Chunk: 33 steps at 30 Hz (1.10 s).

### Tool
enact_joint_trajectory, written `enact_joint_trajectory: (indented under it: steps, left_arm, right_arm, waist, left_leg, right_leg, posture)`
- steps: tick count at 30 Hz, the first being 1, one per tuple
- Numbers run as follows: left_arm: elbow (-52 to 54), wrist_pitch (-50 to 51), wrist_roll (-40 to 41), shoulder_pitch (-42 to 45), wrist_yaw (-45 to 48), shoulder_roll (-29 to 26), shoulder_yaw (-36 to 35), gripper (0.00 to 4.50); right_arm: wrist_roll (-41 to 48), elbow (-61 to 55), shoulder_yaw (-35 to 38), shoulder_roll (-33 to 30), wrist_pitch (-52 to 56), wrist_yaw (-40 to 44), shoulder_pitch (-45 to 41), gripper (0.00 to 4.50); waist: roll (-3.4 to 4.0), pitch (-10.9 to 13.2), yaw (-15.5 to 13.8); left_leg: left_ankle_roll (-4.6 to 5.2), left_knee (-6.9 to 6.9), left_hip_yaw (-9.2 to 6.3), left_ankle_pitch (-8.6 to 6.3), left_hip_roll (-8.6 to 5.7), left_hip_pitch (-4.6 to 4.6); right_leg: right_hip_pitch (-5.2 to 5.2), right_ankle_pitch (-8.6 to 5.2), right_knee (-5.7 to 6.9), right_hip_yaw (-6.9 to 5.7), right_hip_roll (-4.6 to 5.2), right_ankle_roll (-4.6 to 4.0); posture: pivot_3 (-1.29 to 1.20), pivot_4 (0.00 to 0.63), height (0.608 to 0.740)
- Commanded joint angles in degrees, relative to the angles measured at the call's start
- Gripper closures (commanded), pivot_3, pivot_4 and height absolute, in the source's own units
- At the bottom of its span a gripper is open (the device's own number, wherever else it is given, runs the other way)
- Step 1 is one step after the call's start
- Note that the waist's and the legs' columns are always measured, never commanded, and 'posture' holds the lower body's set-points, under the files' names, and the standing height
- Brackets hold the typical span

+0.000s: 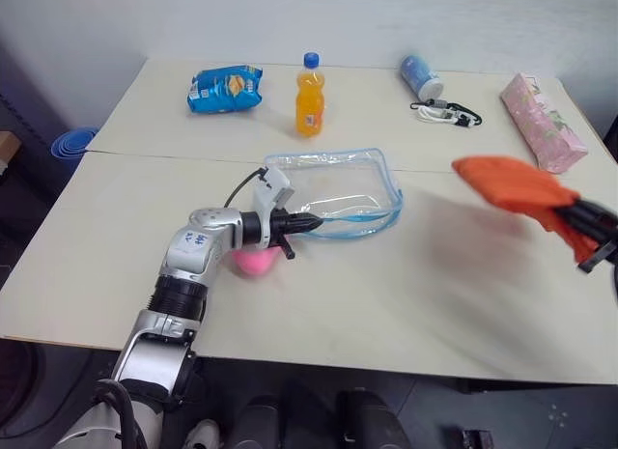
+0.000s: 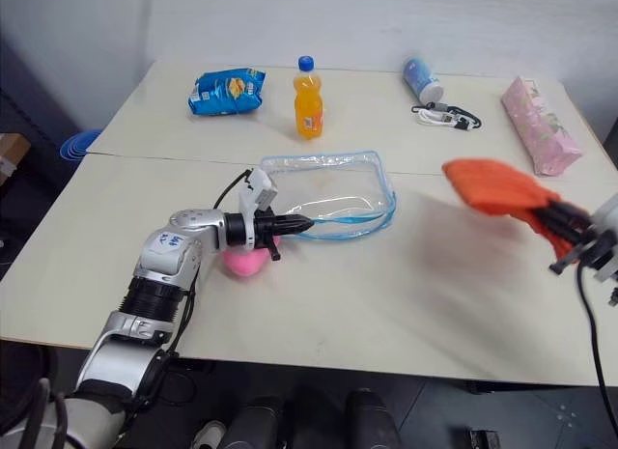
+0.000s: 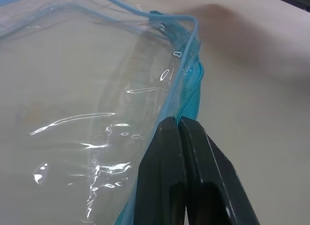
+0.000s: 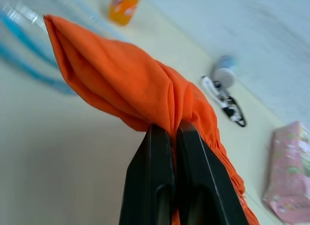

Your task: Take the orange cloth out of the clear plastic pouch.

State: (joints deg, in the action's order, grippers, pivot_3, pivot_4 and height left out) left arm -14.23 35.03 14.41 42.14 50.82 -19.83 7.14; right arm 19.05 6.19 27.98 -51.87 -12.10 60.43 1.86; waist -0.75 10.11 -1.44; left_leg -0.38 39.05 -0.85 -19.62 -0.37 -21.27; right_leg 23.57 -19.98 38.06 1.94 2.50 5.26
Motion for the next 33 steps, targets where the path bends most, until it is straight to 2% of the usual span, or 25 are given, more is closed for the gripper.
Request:
enact_joint_trajectory:
  steps: [1, 4, 6, 7, 9, 11, 14, 17, 21, 24, 26, 33]
  left_arm:
    - [2.54, -0.61, 0.25, -0.85, 1.25, -1.52, 0.27, 4.5]
    - [4.04, -2.92, 0.5, -2.18, 4.07, -3.16, 1.16, 4.5]
    - [5.0, -6.49, -0.76, -3.51, 6.54, -5.13, 2.54, 4.5]
    - [4.91, -9.03, -1.28, -3.9, 6.67, -5.42, 2.53, 4.5]
    - [5.61, -11.3, 0.37, -4.9, 8.54, -6.02, 1.38, 4.08]
    - [7.41, -13.59, 2.21, -6.43, 10.53, -7.52, -0.68, 3.62]
    - [9.05, -14.95, 3.75, -8.5, 12.44, -10.18, -2.83, 2.62]
    - [9.64, -22.43, 5.37, -13.11, 17.11, -14.65, -7.41, 1.73]
    - [10.42, -30.54, 7.82, -19.81, 22.53, -19.69, -12.98, 1.71]
    - [10.82, -33.89, 8.63, -27.63, 23.07, -22.86, -18.32, 1.71]
    - [11.73, -36.2, 7.44, -33.36, 22.38, -24.24, -20.39, 1.71]
    - [18.08, -36.37, 8.92, -44.34, 15.88, -22.85, -24.65, 1.71]
  right_arm:
    - [-3.58, 1.56, -3.55, 1.04, -5.1, 2.4, 5.09, 4.48]
    - [-5.68, 7.25, -4.25, 2.71, -5.74, -1.98, 4.79, 4.48]
    - [-3.95, 8.46, -4.7, 2.43, -2.62, 0.31, 6.36, 4.48]
    - [-3.4, 8.99, -4.48, 2.59, -3.71, 0.88, 6.54, 4.25]
    - [0.6, 7.05, -2.41, 2.77, -1.13, 2.59, 8.24, 3.83]
    - [5.61, 2.99, 1.06, 1.89, 4.0, 4.53, 11.45, 3.23]
    - [9.71, -3.59, 5.03, 1.05, 8.94, 6.02, 15.93, 2.18]
    - [13.06, -14.1, 9.46, 1.4, 12.56, 7.5, 22.29, 1.16]
    - [16.09, -27.19, 10.16, 3.31, 16.24, 6.75, 27.82, 0.03]
    - [14.23, -32.51, 5.08, 5.57, 15.93, 4.85, 27.98, 0.03]
    - [11.81, -32.07, 1.1, 7.07, 14.08, 4.43, 26.08, 0.03]
    - [5.9, -21.87, -5.35, 10.54, 6.29, 4.05, 17.88, 0.03]
  waist:
    - [0.0, 0.0, 0.09]
    - [0.03, -0.01, 0.58]
    - [0.04, -0.02, 1.03]
    - [0.04, -0.02, 1.23]
    - [0.06, -0.03, 1.35]
    - [0.07, -0.02, 1.34]
    - [0.11, -0.02, 1.49]
    - [0.18, -0.06, 1.64]
    - [0.19, -0.07, 1.62]
    - [0.19, -0.08, 1.54]
    - [0.17, -0.08, 1.57]
    - [0.15, -0.08, 1.24]
  left_leg:
    - [0.0, 0.0, -0.01, 0.0, 0.0, 0.0]
    - [0.0, 0.05, 0.13, 0.0, -0.01, 0.06]
    - [-0.01, 0.06, 0.19, 0.01, -0.01, 0.14]
    - [-0.03, 0.05, 0.14, 0.02, 0.01, 0.2]
    - [-0.05, 0.03, 0.08, 0.03, 0.03, 0.19]
    - [-0.05, 0.01, 0.04, 0.03, 0.03, 0.19]
    - [-0.03, -0.02, 0.02, 0.01, 0.05, 0.14]
    - [-0.01, -0.05, 0.03, 0.0, 0.05, 0.18]
    - [-0.04, -0.2, -0.04, -0.02, 0.12, 0.22]
    - [0.0, -0.13, -0.1, -0.05, 0.08, 0.22]
    - [0.34, -0.14, -0.13, -0.24, 0.07, 0.22]
    - [0.49, -0.08, -0.13, -0.33, 0.04, 0.2]
  right_leg:
    - [-0.01, 0.0, -0.01, -0.01, 0.0, 0.0]
    - [-0.03, 0.0, 0.0, 0.12, 0.01, 0.0]
    - [-0.05, 0.0, 0.05, 0.18, 0.01, 0.0]
    - [-0.1, 0.0, 0.06, 0.15, -0.01, 0.0]
    - [-0.1, 0.0, 0.06, 0.11, -0.03, 0.0]
    - [-0.11, 0.0, 0.05, 0.09, -0.03, 0.0]
    - [-0.1, 0.0, 0.01, 0.09, -0.01, 0.0]
    - [-0.14, 0.0, -0.02, 0.1, -0.01, 0.0]
    - [-0.14, 0.0, -0.08, 0.08, -0.04, -0.01]
    - [-0.27, 0.0, -0.2, 0.03, 0.07, -0.01]
    - [-0.28, 0.0, -0.22, 0.0, 0.11, -0.01]
    - [-0.33, 0.0, -0.3, -0.05, 0.2, -0.01]
  posture:
    - [0.0, 0.15, 0.74]
    - [0.0, 0.15, 0.74]
    - [0.0, 0.15, 0.74]
    - [0.0, 0.15, 0.74]
    - [0.0, 0.15, 0.74]
    - [0.0, 0.15, 0.74]
    - [0.0, 0.15, 0.74]
    - [0.0, 0.15, 0.74]
    - [0.0, 0.15, 0.74]
    - [0.0, 0.15, 0.74]
    - [0.0, 0.15, 0.74]
    - [0.0, 0.15, 0.74]
